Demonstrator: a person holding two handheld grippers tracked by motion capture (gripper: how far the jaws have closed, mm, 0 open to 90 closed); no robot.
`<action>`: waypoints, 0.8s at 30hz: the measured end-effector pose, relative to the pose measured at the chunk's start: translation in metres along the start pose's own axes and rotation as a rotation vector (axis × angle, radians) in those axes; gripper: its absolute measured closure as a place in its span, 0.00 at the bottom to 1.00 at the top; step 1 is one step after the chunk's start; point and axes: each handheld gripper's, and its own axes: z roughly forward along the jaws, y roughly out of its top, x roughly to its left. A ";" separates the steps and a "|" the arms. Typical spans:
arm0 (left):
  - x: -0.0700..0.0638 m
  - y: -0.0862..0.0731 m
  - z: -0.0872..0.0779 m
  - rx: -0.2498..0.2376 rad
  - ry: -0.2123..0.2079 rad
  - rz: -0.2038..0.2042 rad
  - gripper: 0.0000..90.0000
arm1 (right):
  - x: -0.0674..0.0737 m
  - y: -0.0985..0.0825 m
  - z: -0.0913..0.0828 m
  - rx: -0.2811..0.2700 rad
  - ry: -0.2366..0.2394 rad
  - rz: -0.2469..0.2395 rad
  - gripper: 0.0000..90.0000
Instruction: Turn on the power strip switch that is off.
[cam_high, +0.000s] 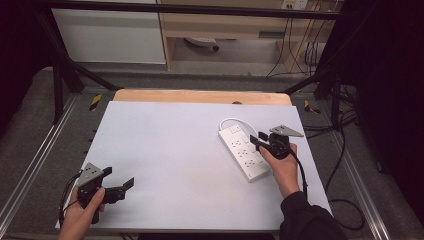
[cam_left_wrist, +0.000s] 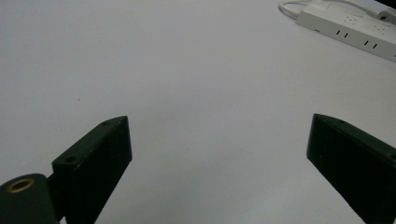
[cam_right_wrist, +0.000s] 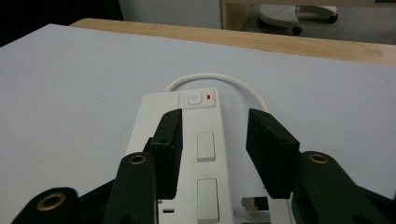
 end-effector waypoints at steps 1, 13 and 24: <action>0.000 0.000 0.000 0.000 0.001 0.001 0.07 | -0.001 0.000 -0.001 0.002 0.001 0.005 0.60; 0.000 0.000 0.000 0.003 0.001 0.002 0.07 | -0.004 0.002 -0.004 0.010 0.001 0.024 0.42; 0.000 0.000 0.000 0.003 0.001 0.000 0.07 | -0.006 0.013 -0.018 -0.025 -0.031 0.040 0.05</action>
